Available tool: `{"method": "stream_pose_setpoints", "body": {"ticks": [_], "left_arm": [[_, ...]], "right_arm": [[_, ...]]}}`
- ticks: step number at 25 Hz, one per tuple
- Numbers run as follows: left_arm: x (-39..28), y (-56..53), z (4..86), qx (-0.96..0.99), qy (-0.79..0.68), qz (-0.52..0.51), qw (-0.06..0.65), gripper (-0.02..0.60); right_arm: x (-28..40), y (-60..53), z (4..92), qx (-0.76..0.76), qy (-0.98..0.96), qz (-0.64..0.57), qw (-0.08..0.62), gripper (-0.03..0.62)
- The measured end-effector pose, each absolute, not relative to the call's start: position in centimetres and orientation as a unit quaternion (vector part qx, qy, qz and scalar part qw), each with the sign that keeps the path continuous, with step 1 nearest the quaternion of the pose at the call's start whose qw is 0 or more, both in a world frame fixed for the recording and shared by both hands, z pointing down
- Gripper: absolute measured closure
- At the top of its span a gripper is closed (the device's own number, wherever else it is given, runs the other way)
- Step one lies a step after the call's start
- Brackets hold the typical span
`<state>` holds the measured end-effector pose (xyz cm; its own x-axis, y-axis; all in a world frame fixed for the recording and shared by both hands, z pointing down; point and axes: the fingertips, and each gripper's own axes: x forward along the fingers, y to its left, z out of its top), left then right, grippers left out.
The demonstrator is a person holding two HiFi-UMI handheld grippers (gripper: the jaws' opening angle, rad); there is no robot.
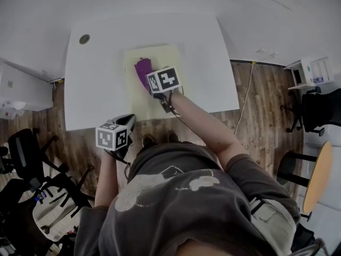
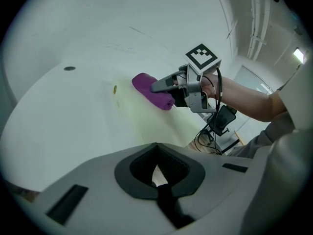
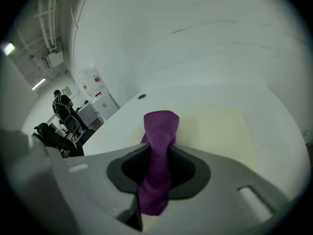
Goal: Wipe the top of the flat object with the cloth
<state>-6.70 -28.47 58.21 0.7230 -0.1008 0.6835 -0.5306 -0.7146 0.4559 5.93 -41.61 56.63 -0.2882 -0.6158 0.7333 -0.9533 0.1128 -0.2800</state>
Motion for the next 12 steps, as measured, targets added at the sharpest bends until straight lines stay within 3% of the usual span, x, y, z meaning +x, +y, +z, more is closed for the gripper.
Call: {"method": "stream_pose_setpoints", "body": {"ticks": [12], "left_arm": [[-6.6,-28.4,58.2,0.863,-0.191,0.337,0.323,0.584]], "right_arm": [[13.6,-38.9,56.9,0.598,-0.673,0.387,0.201,0.502]]}}
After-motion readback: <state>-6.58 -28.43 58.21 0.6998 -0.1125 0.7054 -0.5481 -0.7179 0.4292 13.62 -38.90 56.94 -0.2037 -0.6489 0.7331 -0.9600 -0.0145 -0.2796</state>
